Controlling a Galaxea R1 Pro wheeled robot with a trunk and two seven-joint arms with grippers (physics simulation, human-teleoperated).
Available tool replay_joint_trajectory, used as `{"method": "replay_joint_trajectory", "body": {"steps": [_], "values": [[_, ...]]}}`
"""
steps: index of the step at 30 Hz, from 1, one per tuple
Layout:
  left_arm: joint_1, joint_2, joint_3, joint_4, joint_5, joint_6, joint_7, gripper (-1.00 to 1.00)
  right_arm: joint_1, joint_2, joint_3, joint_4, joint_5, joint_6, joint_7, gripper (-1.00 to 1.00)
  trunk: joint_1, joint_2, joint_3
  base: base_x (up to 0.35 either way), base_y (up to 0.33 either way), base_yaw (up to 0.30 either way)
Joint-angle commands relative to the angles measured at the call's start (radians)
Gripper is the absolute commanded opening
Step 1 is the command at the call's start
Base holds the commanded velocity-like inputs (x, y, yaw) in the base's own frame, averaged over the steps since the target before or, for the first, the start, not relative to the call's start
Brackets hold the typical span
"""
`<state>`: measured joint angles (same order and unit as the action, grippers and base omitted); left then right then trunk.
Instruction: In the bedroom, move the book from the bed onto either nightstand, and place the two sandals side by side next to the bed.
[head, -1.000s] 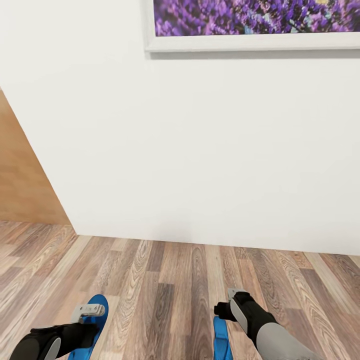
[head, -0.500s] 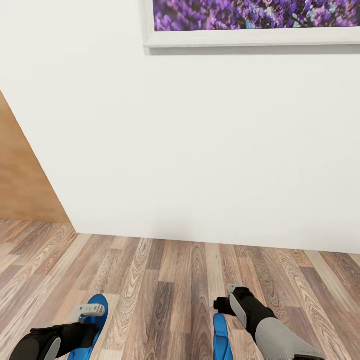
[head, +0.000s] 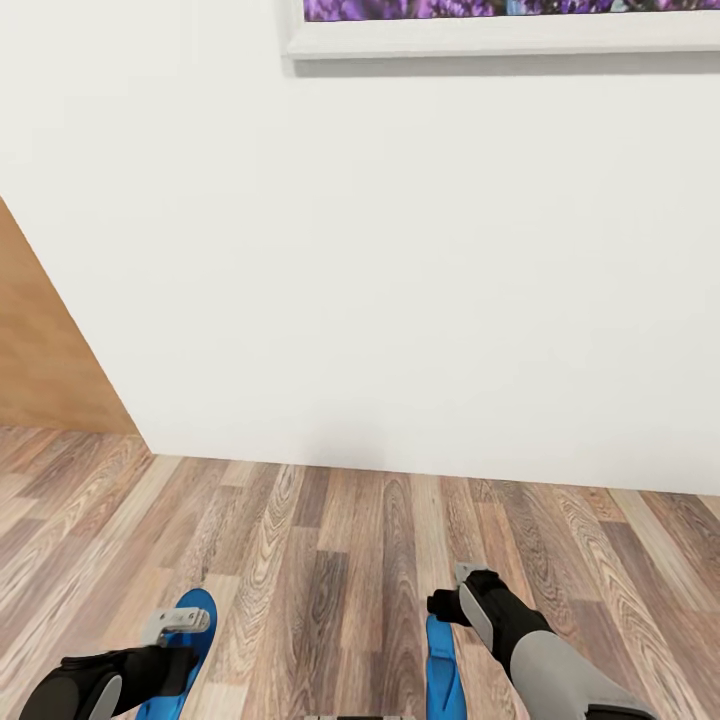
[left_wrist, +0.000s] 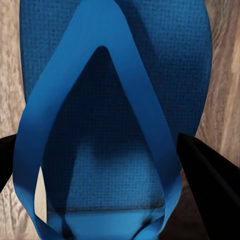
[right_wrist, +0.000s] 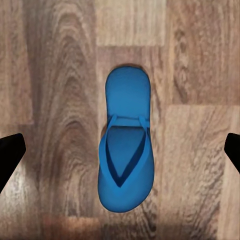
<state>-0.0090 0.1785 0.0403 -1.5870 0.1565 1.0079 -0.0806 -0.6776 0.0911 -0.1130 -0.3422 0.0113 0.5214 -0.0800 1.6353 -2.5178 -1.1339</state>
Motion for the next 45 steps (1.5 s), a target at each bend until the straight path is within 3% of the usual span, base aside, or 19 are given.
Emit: {"method": "replay_joint_trajectory", "body": {"steps": [1,10,19,26,45], "values": [[0.000,0.000,0.001,-0.001,0.001,0.005,-0.004,-1.00,0.000,0.001,-0.007,-0.002,0.001,0.005,-0.003,1.00,0.000,0.000,-0.001,0.000,0.000,0.000],[-0.001,0.000,0.001,-0.001,0.001,0.005,-0.004,-1.00,-0.001,0.001,-0.005,-0.002,0.004,0.003,-0.003,1.00,0.003,-0.002,-0.032,0.000,0.000,0.000],[0.000,0.000,0.001,-0.001,0.001,0.005,-0.005,-1.00,-0.011,0.001,-0.003,-0.003,0.007,0.002,-0.003,1.00,0.003,-0.002,-0.032,0.000,0.000,0.000],[-0.001,0.000,0.002,-0.001,0.001,0.005,-0.006,-1.00,-0.020,0.003,-0.001,-0.006,0.008,-0.006,-0.003,1.00,0.007,-0.004,-0.059,0.000,0.000,0.000],[-0.013,0.007,0.005,-0.007,0.001,0.013,-0.008,-1.00,-0.056,0.021,0.001,-0.003,0.010,-0.009,-0.003,1.00,0.007,-0.004,-0.059,0.000,0.000,0.000]]}}
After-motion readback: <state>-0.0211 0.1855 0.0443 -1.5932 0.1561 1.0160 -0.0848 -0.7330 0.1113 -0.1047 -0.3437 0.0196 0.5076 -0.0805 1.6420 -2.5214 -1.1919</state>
